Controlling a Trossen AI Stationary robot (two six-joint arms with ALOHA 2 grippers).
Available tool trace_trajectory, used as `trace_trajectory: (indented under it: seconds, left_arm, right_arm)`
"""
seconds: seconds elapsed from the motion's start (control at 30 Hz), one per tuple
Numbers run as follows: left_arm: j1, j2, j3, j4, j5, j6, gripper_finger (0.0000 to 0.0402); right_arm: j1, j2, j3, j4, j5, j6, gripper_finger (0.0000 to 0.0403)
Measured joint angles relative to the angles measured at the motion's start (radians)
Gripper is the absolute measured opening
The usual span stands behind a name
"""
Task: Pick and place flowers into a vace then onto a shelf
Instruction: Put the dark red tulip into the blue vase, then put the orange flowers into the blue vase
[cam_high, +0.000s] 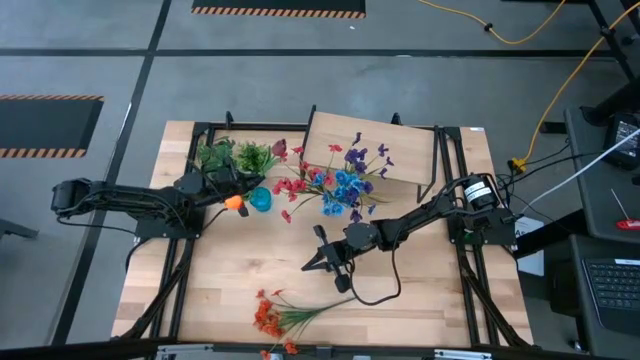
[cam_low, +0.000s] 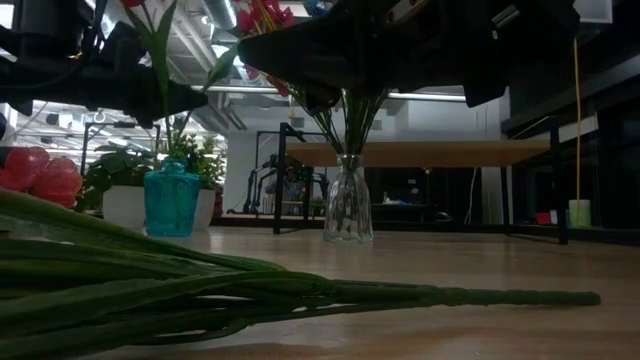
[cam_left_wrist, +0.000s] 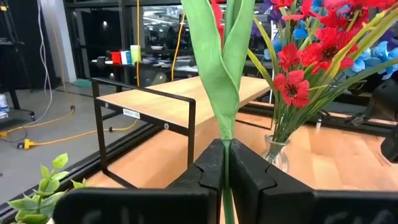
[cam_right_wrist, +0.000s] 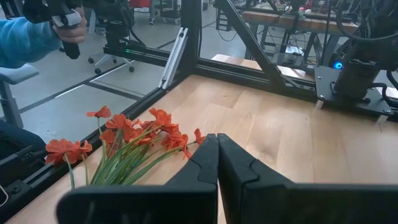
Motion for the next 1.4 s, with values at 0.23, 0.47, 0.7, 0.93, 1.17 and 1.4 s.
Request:
trace_trajectory:
  seconds: [0.23, 0.47, 0.7, 0.93, 1.17, 1.4]
  left_arm:
    - [0.0, 0.0, 0.0, 0.0, 0.001, 0.007, 0.0018]
    - [0.0, 0.0, 0.0, 0.019, 0.003, 0.034, 0.006]
    - [-0.001, -0.001, 0.0, 0.03, 0.003, 0.035, 0.0117]
    - [-0.001, -0.016, 0.0, 0.038, 0.003, 0.035, 0.0134]
    - [-0.001, -0.056, 0.0, 0.038, 0.003, 0.061, 0.0132]
    - [-0.038, -0.107, 0.04, 0.038, 0.024, 0.118, 0.0132]
  right_arm:
    - [0.0, 0.0, 0.0, 0.0, 0.0, 0.0, 0.0001]
    - [0.0, 0.0, 0.0, 0.0, 0.0, 0.0, 0.0]
    - [0.0, 0.0, 0.0, 0.0, 0.0, 0.0, 0.0]
    - [0.0, 0.0, 0.0, 0.0, 0.0, 0.0, 0.0]
    - [0.0, 0.0, 0.0, -0.001, 0.0, 0.004, 0.0]
    - [0.0, 0.0, 0.0, -0.006, 0.0, 0.073, 0.0001]
